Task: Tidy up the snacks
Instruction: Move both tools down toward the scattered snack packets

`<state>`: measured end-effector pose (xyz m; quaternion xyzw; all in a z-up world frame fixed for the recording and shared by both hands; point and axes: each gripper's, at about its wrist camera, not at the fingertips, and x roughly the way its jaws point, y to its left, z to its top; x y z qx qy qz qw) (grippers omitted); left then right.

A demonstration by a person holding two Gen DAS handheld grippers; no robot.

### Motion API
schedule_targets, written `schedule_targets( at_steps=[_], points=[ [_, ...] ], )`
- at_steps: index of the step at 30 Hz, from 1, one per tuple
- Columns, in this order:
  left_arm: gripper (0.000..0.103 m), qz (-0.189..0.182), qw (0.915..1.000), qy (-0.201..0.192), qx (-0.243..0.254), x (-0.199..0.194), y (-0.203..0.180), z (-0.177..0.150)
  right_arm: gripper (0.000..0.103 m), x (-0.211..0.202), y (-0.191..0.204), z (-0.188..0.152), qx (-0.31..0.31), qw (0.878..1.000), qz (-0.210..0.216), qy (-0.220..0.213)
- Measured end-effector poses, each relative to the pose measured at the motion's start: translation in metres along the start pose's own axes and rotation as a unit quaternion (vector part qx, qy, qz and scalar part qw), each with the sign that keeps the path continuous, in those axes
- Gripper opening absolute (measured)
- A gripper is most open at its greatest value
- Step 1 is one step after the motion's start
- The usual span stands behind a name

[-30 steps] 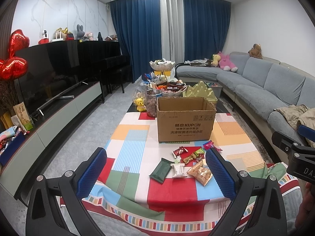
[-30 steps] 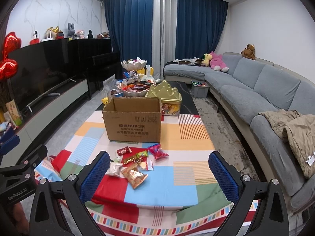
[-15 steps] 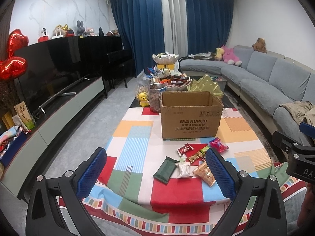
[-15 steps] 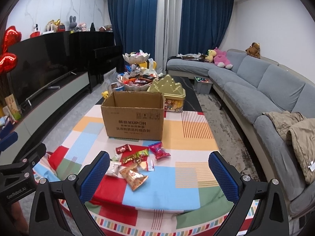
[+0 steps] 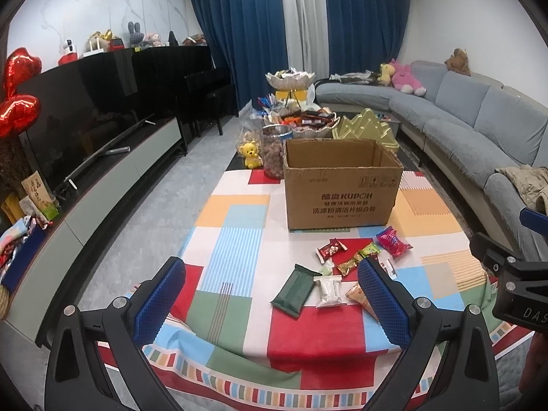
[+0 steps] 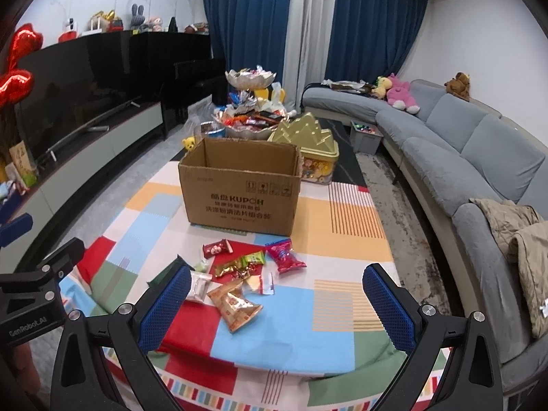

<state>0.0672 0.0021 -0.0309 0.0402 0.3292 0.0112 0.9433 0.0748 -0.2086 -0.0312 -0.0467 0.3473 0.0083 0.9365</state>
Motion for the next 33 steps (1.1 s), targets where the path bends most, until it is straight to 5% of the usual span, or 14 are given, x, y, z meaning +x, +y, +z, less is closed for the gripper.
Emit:
schedule_targets(
  at_steps=[16, 33],
  points=[
    [0.101, -0.005, 0.9985, 0.053, 0.015, 0.053, -0.003, 0.006, 0.102, 0.051, 0.013, 0.003, -0.038, 0.999, 0.010, 0.034],
    [0.091, -0.060, 0.9878, 0.140, 0.033, 0.115, -0.035, -0.012, 0.095, 0.102, 0.020, -0.023, -0.086, 0.992, 0.034, 0.089]
  ],
)
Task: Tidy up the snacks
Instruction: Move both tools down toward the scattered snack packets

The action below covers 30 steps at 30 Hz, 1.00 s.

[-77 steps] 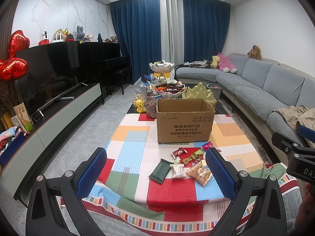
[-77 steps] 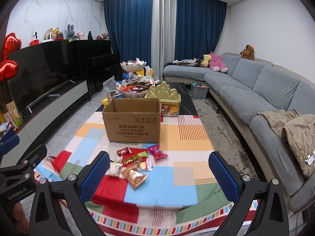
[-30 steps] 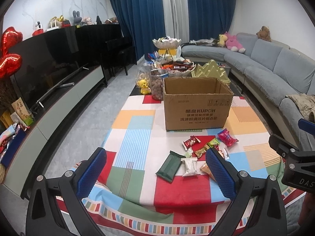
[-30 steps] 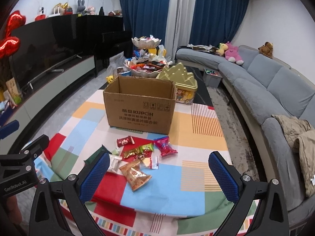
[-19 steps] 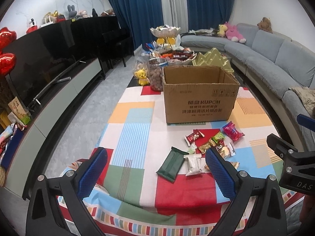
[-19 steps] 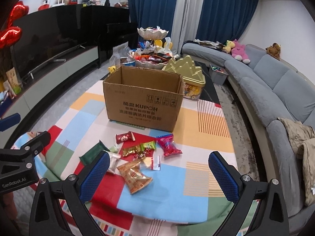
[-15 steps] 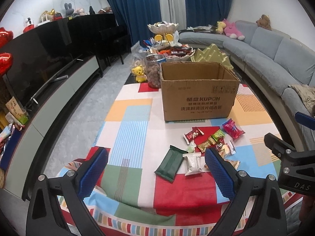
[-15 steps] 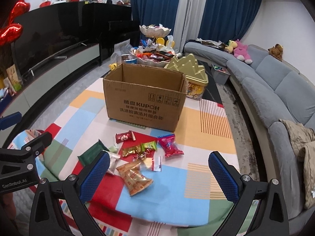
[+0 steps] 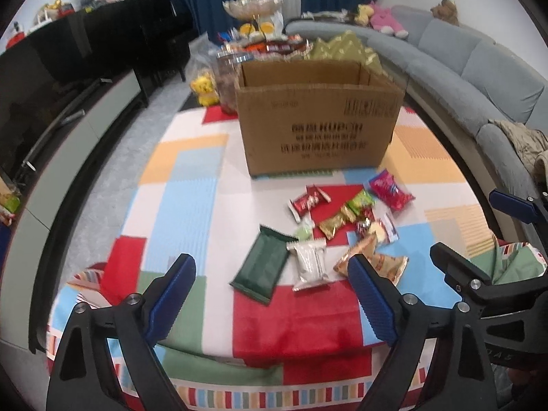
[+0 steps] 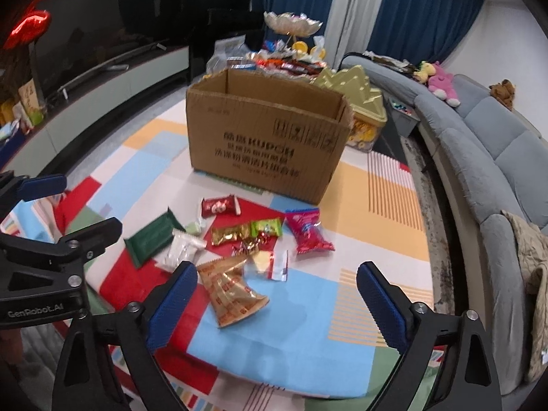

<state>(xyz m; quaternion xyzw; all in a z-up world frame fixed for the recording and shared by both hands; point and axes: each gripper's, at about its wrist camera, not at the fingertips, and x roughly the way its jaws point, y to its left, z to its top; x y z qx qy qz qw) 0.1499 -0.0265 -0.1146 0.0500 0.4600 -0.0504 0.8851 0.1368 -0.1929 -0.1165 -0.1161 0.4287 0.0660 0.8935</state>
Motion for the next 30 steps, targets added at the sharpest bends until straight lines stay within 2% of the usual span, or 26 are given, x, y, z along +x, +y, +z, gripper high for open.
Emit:
schedule_targets(
  at_steps=[9, 16, 17, 23, 30],
  points=[
    [0.086, -0.029, 0.9970, 0.069, -0.019, 0.043, 0.000, -0.002, 0.085, 0.027, 0.010, -0.010, -0.031, 0.999, 0.025, 0.036],
    [0.084, -0.041, 0.9945, 0.095, -0.016, 0.065, -0.008, 0.001, 0.085, 0.045, 0.022, -0.017, -0.055, 0.996, 0.045, 0.059],
    [0.084, -0.042, 0.9941, 0.099, -0.018, 0.068, -0.009, 0.001, 0.082, 0.048, 0.023, -0.018, -0.054, 0.995, 0.050, 0.065],
    [0.082, -0.049, 0.9908, 0.124, -0.022, 0.084, -0.012, 0.002, 0.075, 0.070, 0.020, -0.023, -0.039, 0.992, 0.070, 0.093],
    [0.078, -0.057, 0.9879, 0.143, -0.023, 0.100, -0.018, 0.003, 0.074, 0.086, 0.020, -0.027, -0.029, 0.990, 0.085, 0.108]
  ],
)
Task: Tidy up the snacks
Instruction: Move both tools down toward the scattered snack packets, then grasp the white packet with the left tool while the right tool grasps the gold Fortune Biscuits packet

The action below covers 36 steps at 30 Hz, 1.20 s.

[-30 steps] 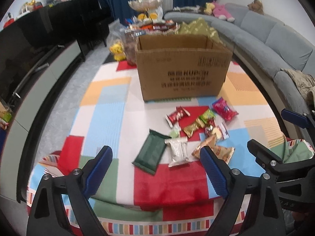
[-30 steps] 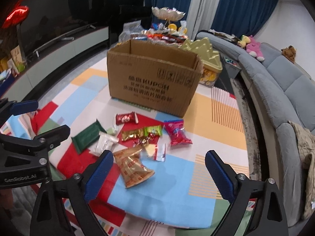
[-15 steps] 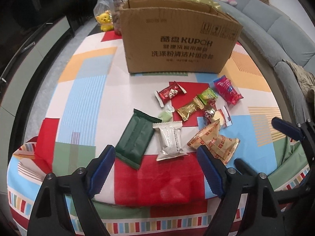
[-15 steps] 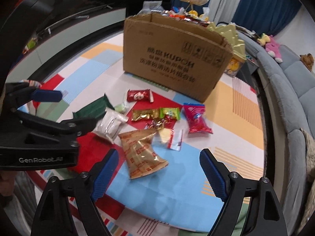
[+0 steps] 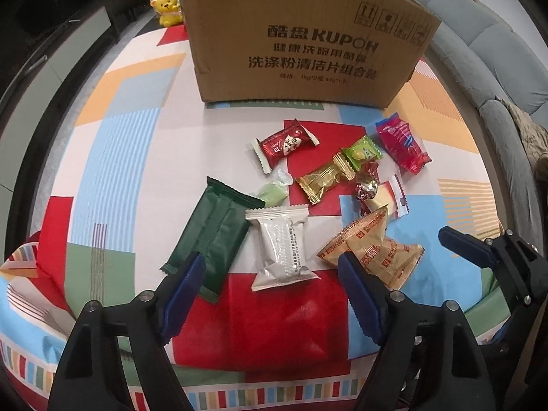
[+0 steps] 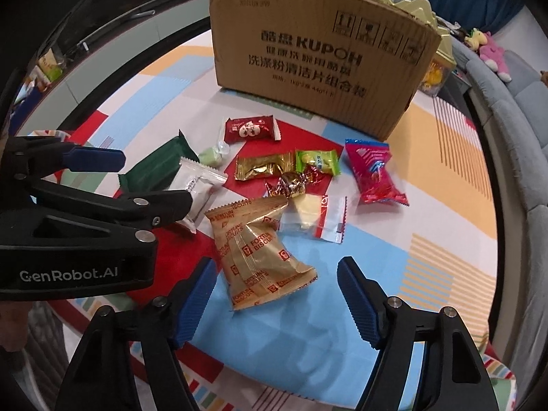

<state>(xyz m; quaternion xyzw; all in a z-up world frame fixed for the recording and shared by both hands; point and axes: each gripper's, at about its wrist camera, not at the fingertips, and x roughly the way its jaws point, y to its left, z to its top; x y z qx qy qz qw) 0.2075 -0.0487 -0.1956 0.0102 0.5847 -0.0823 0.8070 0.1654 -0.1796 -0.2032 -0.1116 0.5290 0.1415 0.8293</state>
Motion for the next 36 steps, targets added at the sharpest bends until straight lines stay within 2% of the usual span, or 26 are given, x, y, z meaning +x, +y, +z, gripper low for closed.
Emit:
schedule_targets(
  at_steps=[4, 13, 16, 21, 31, 36],
  points=[
    [0.074, -0.001, 0.9999, 0.012, -0.003, 0.010, 0.000, 0.003, 0.073, 0.009, 0.001, 0.000, 0.000, 1.000, 0.008, 0.004],
    [0.065, -0.005, 0.9995, 0.030, -0.006, 0.026, 0.001, 0.006, 0.063, 0.027, -0.002, 0.002, 0.009, 1.000, 0.018, 0.010],
    [0.058, -0.008, 0.9993, 0.036, -0.004, 0.031, 0.001, 0.006, 0.062, 0.028, -0.004, 0.002, 0.015, 1.000, 0.019, 0.010],
    [0.036, -0.012, 0.9990, 0.044, 0.000, 0.038, -0.001, 0.007, 0.059, 0.028, -0.006, 0.001, 0.022, 0.999, 0.022, 0.007],
    [0.034, -0.001, 0.9996, 0.028, 0.010, 0.031, -0.005, 0.004, 0.036, 0.024, -0.011, 0.001, 0.041, 0.998, 0.055, 0.003],
    [0.033, 0.003, 0.9998, 0.016, 0.014, 0.020, -0.007, 0.004, 0.034, 0.018, -0.017, 0.000, 0.059, 0.996, 0.066, 0.003]
  ],
)
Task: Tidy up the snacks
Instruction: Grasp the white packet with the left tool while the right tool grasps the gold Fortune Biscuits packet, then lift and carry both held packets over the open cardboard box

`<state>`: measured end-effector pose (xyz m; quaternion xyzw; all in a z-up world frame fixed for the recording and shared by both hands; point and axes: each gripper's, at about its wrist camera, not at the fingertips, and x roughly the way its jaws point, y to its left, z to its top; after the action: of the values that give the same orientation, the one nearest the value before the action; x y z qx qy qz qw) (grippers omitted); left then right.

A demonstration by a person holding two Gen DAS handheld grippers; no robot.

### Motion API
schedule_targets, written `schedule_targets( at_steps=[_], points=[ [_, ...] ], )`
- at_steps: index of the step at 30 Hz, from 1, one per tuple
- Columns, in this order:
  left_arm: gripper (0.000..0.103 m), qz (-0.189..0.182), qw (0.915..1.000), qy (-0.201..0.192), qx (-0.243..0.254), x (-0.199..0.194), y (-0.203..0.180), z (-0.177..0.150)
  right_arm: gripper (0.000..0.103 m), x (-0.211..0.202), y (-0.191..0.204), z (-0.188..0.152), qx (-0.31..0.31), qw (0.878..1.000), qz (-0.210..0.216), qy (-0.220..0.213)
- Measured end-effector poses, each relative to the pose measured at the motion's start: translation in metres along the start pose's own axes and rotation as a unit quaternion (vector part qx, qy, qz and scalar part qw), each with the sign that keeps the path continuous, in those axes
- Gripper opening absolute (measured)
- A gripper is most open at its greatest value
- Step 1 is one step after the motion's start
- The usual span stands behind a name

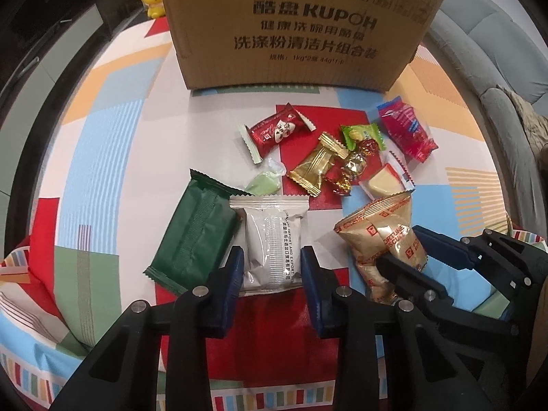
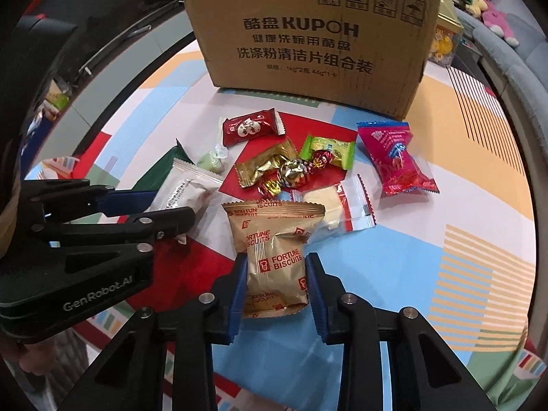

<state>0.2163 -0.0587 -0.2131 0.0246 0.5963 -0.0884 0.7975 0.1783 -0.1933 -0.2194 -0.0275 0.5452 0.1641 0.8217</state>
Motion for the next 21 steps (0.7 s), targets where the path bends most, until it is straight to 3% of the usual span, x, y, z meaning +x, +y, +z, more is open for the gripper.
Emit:
schedule_targets(
  at_steps=[21],
  points=[
    [0.033, 0.010, 0.9985, -0.053, 0.004, -0.059, -0.005, -0.013, 0.033, -0.061, 0.009, 0.005, 0.001, 0.998, -0.016, -0.053]
  ],
)
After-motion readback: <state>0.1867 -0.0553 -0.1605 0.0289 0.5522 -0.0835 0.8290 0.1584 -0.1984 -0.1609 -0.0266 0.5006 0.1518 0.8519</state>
